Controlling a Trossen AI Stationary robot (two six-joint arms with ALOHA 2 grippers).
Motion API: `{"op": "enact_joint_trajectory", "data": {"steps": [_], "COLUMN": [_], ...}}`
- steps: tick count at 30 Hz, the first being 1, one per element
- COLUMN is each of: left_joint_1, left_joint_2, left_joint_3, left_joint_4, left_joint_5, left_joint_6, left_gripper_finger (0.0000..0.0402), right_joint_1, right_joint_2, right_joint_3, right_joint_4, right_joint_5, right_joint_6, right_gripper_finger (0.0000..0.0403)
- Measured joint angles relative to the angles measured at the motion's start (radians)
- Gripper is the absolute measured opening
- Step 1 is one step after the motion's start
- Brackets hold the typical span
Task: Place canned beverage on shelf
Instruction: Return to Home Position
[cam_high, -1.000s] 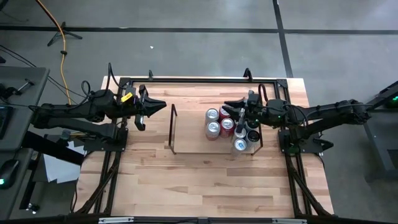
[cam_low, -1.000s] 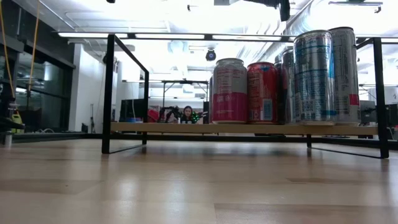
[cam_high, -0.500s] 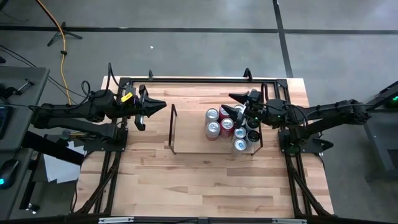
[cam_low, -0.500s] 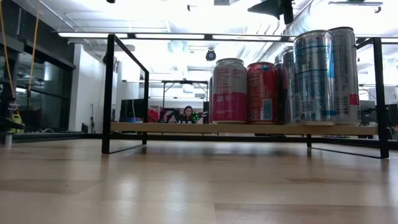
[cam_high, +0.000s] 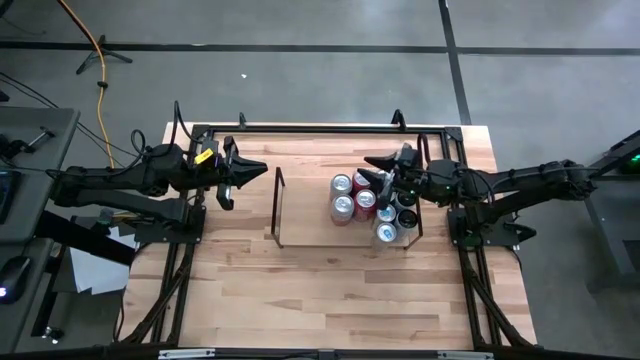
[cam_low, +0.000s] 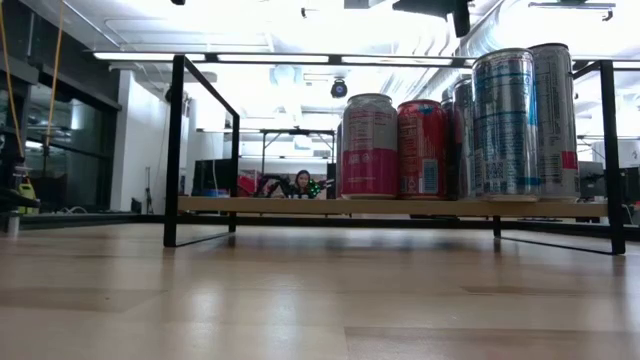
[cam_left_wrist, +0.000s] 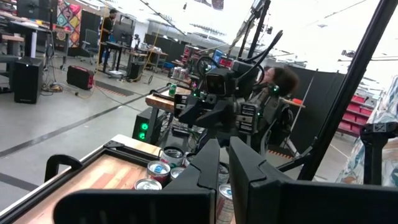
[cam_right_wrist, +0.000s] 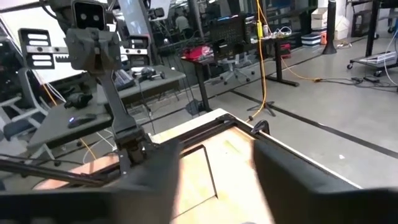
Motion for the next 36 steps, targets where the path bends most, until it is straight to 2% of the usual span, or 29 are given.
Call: {"op": "enact_joint_trajectory", "data": {"steps": [3,4,5,8,12,17,29,36], "left_joint_1": [0.000,0.000,0.000,0.000,0.000,0.000,0.000,0.000], "left_joint_2": [0.000,0.000,0.000,0.000,0.000,0.000,0.000,0.000], "left_joint_3": [0.000,0.000,0.000,0.000,0.000,0.000,0.004,0.004], "left_joint_4": [0.000,0.000,0.000,0.000,0.000,0.001,0.010,0.008], "left_joint_5": [0.000,0.000,0.000,0.000,-0.001,-0.072,-0.079,-0.079], "left_joint_6": [0.000,0.000,0.000,0.000,0.000,-0.018,-0.052,-0.062], "left_gripper_finger": [0.0000,0.0000,0.0000,0.0000,0.0000,0.0021,0.0208,0.0282], "right_joint_1": [0.000,0.000,0.000,0.000,0.000,0.000,0.000,0.000], "right_joint_2": [0.000,-0.001,-0.001,-0.002,-0.002,-0.002,-0.002,-0.002], "right_joint_3": [0.000,0.000,0.000,0.000,0.000,0.000,0.000,0.000], "right_joint_4": [-0.011,-0.017,-0.019,-0.019,-0.025,-0.025,-0.036,-0.042], "right_joint_5": [-0.021,-0.037,-0.058,-0.108,-0.126,-0.130,-0.130,-0.130], "right_joint_6": [-0.011,-0.028,-0.034,-0.024,-0.025,-0.025,-0.031,-0.025], "right_gripper_finger": [0.0046,0.0024,0.0018,0.0023,0.0003,0.0020,0.0023,0.0023]}}
